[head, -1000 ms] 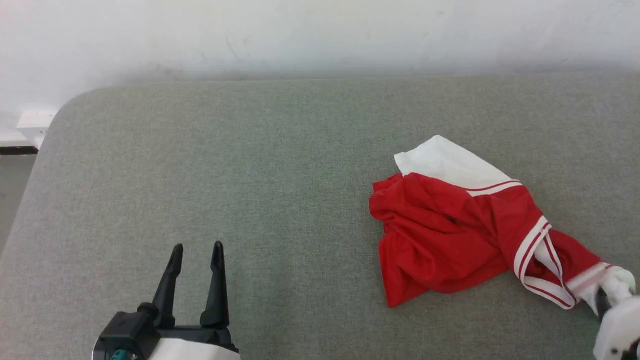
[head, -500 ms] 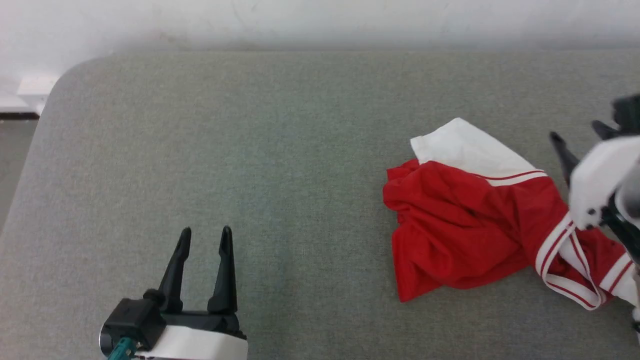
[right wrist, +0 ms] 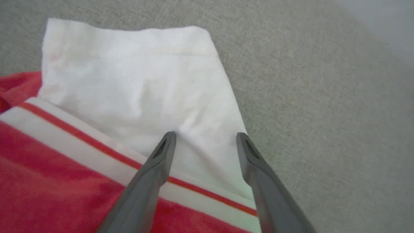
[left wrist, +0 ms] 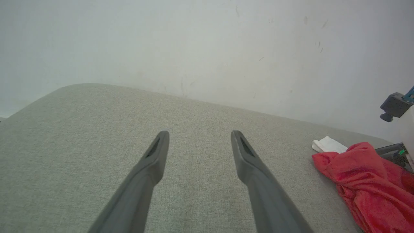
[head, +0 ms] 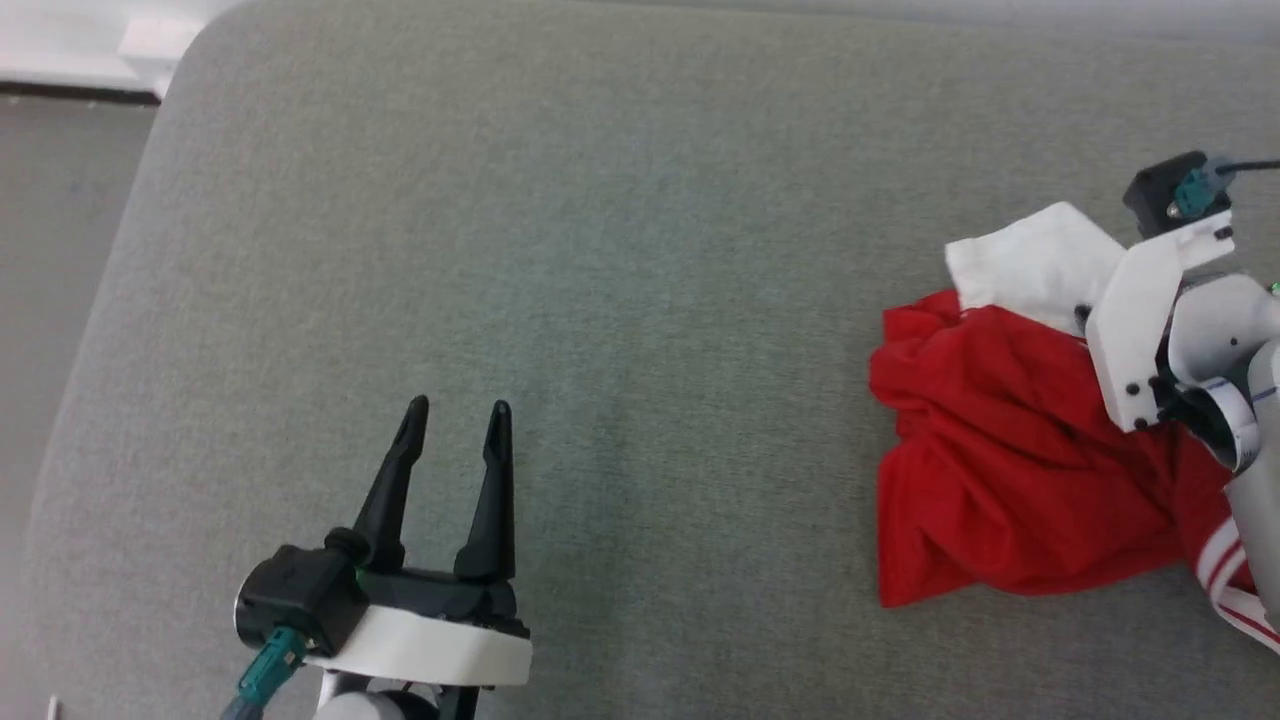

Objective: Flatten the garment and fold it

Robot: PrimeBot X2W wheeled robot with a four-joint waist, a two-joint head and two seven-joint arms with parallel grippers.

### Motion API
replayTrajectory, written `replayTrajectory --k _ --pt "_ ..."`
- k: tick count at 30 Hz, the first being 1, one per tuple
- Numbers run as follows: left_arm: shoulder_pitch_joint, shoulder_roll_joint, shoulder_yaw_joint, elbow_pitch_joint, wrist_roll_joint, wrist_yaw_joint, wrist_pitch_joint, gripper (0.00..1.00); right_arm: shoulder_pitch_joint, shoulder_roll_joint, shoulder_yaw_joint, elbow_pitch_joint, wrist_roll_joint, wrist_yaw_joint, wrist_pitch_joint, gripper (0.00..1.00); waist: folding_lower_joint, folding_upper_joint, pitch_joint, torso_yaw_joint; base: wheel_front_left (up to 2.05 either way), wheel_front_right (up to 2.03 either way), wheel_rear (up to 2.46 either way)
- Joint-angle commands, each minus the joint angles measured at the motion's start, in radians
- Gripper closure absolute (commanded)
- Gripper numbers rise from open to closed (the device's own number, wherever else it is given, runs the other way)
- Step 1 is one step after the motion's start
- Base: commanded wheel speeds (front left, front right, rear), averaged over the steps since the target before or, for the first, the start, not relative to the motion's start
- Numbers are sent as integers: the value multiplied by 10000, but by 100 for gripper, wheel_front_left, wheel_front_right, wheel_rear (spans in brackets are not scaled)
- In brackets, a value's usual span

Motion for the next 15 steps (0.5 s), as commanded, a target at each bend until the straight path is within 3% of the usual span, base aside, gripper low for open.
replayTrajectory --k 1,3,4,5,6,15 --pt "-190 -18 -33 46 -79 -8 -47 0 -112 -45 121 315 -2 -9 -69 0 -2 0 536 534 0 0 0" --pt "-244 -18 -37 82 -86 -10 -47 0 -91 -88 357 695 116 -9 42 3 -2 0 626 606 0 0 0" --pt "-264 -18 -32 98 -91 -14 -47 0 -70 -148 543 846 195 -9 141 54 -2 0 655 628 0 0 0" --pt "-280 -18 -28 112 -92 -21 -47 0 -58 -224 725 960 281 -9 202 63 -2 0 677 642 0 0 0" --pt "-297 -18 -23 124 -93 -27 -47 0 -47 -309 893 1059 361 -9 238 100 -2 0 694 647 0 0 0" --pt "-280 -18 51 327 -78 -17 -47 0 -764 -631 2007 841 1247 -9 -1050 100 -2 0 88 331 0 0 0"
